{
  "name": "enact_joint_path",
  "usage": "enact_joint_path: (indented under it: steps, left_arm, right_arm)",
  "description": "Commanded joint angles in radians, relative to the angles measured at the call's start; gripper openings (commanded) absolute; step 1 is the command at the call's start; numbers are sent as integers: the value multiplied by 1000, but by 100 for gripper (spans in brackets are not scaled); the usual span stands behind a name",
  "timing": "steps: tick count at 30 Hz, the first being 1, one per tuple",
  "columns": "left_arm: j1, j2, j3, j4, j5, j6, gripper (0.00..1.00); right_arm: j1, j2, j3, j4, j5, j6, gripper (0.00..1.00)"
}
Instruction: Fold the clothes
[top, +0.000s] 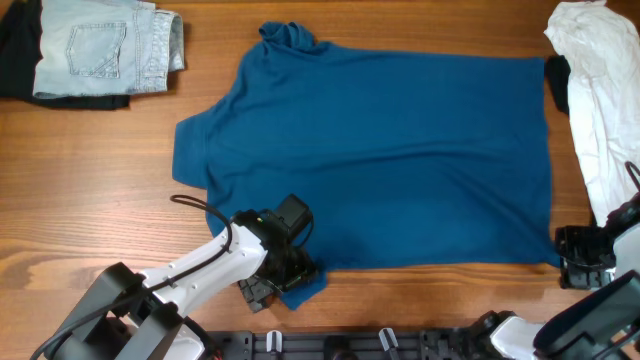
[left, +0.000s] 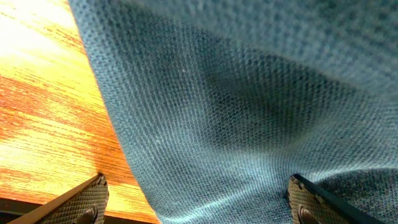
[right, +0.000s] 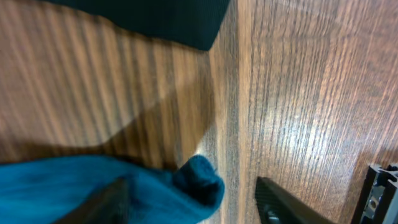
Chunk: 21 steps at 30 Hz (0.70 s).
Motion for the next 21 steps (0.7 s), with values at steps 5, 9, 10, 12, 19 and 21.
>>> enact_joint_path:
  steps: [5, 9, 10, 12, 19, 21]
  left_arm:
    - [-5, 32, -41, 58, -21, 9, 86]
    - [-5, 32, -41, 55, -21, 9, 55]
    - [-5, 32, -41, 55, -21, 9, 45]
    - [-5, 32, -41, 55, -21, 10, 13]
    - [-5, 10, -40, 48, -21, 9, 4]
    - [-5, -14, -37, 27, -21, 10, 4]
  right_arm:
    - [-3, 68, -9, -1, -7, -10, 45]
    - [-3, 67, -9, 6, -8, -10, 40]
    - [-3, 67, -9, 6, -8, -9, 38]
    - [-3, 67, -9, 7, -9, -6, 31]
    - [-3, 64, -3, 5, -17, -10, 4]
    - [-3, 59, 2, -10, -25, -10, 4]
